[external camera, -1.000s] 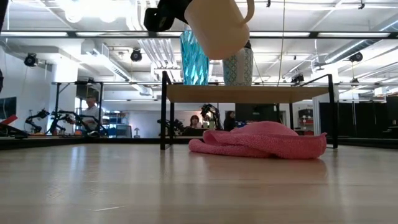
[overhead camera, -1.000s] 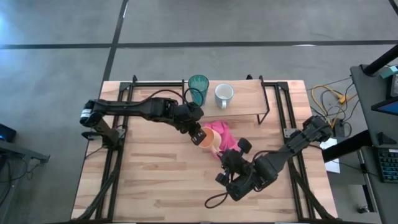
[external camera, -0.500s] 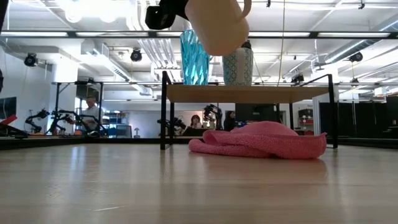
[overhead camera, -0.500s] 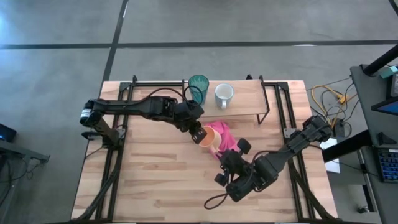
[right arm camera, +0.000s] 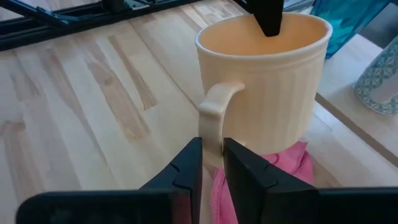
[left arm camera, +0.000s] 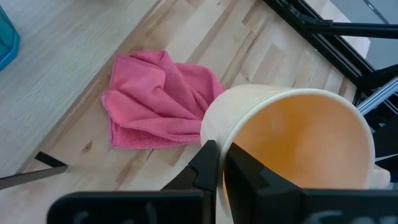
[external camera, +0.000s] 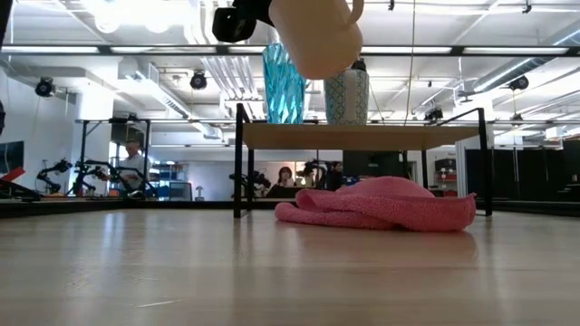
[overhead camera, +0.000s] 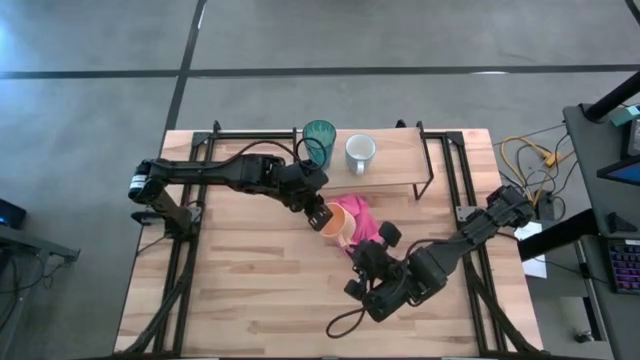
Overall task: Stack small to large cups/mugs on shelf
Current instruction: Put the yellow cup on the shelf
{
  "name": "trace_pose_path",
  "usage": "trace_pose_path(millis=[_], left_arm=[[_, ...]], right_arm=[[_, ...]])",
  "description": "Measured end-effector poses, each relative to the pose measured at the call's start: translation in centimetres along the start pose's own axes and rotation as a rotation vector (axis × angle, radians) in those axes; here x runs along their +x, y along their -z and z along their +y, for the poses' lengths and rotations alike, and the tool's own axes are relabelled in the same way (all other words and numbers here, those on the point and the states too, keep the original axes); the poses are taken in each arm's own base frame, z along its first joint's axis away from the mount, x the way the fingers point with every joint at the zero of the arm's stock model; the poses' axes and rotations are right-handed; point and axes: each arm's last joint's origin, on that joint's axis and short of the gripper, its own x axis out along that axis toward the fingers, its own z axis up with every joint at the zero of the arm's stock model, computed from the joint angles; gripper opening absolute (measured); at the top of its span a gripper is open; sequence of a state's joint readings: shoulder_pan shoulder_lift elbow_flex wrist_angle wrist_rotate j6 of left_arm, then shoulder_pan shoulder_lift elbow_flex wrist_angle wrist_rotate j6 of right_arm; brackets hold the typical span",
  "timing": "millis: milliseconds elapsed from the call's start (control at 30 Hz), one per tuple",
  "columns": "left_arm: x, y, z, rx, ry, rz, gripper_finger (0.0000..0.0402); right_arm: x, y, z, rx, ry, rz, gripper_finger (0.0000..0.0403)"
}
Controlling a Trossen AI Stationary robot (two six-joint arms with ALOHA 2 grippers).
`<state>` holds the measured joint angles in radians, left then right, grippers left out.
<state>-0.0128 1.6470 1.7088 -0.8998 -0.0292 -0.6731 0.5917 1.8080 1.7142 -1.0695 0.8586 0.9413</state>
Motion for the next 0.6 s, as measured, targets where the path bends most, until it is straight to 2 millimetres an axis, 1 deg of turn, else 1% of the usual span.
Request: trace_pose_path(millis=[100, 400, 500, 600], left_arm=[[0.0, -0.01, 0.0, -0.001, 0.001, 0.0, 0.0001], [-0.22, -0.21, -0.14, -0.005, 0.009, -0.012, 0.0001], [-0.21, -0.19, -0.13, -0.005, 0.008, -0.011, 0.0001], [-0.21, -0.18, -0.12, -0.004, 0.008, -0.01, 0.0001]], right_arm=[[0.21, -0.14, -0.1, -0.001, 0.002, 0.005, 0.007], [0.76, -0.49, -0.41, 0.013, 0.008, 0.019, 0.0125], [0.76, -0.47, -0.43, 0.01, 0.008, 0.023, 0.0129], [0.75, -0.45, -0.45, 0.008, 0.009, 0.023, 0.0123]])
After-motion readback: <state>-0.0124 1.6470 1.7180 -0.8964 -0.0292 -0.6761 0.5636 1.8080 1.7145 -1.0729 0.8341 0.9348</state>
